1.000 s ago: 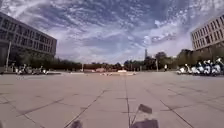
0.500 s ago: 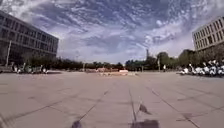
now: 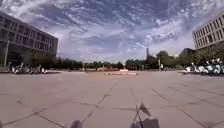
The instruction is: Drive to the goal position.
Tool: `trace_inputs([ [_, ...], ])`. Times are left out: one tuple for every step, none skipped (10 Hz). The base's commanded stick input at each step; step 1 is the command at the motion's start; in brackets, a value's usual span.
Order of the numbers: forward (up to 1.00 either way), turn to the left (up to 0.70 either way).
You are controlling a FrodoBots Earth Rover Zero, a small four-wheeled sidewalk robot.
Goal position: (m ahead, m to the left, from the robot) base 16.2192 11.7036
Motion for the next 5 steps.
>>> trace_inputs([
  [0.70,0.00],
  [0.70,0.00],
  [0.70,0.00],
  [0.70,0.00],
  [0.70,0.00],
])
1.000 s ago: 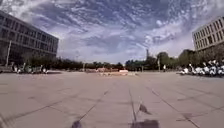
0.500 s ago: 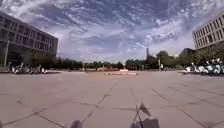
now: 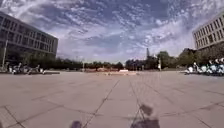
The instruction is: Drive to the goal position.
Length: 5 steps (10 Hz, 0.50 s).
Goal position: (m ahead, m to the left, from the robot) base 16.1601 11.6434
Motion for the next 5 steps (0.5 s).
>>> trace_inputs([
  [0.70,0.00],
  [0.70,0.00],
  [0.70,0.00],
  [0.70,0.00],
  [0.70,0.00],
])
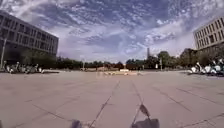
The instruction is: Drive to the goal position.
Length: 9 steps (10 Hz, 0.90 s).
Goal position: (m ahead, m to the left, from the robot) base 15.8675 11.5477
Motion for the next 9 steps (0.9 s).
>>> trace_inputs([
  [0.70,0.00],
  [0.70,0.14],
  [0.70,0.18],
  [0.70,0.04],
  [0.70,0.00],
  [0.70,0.00],
  [0.70,0.00],
  [0.70,0.00],
  [0.70,0.00],
])
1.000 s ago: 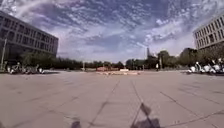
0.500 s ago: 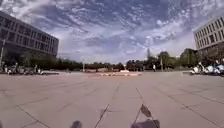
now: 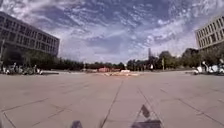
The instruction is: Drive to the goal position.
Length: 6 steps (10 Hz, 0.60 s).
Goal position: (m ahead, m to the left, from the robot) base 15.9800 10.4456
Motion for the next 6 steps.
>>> trace_inputs([
  [0.70,0.00],
  [0.70,0.00],
  [0.70,0.00],
  [0.70,0.00],
  [0.70,0.00],
  [0.70,0.00],
])
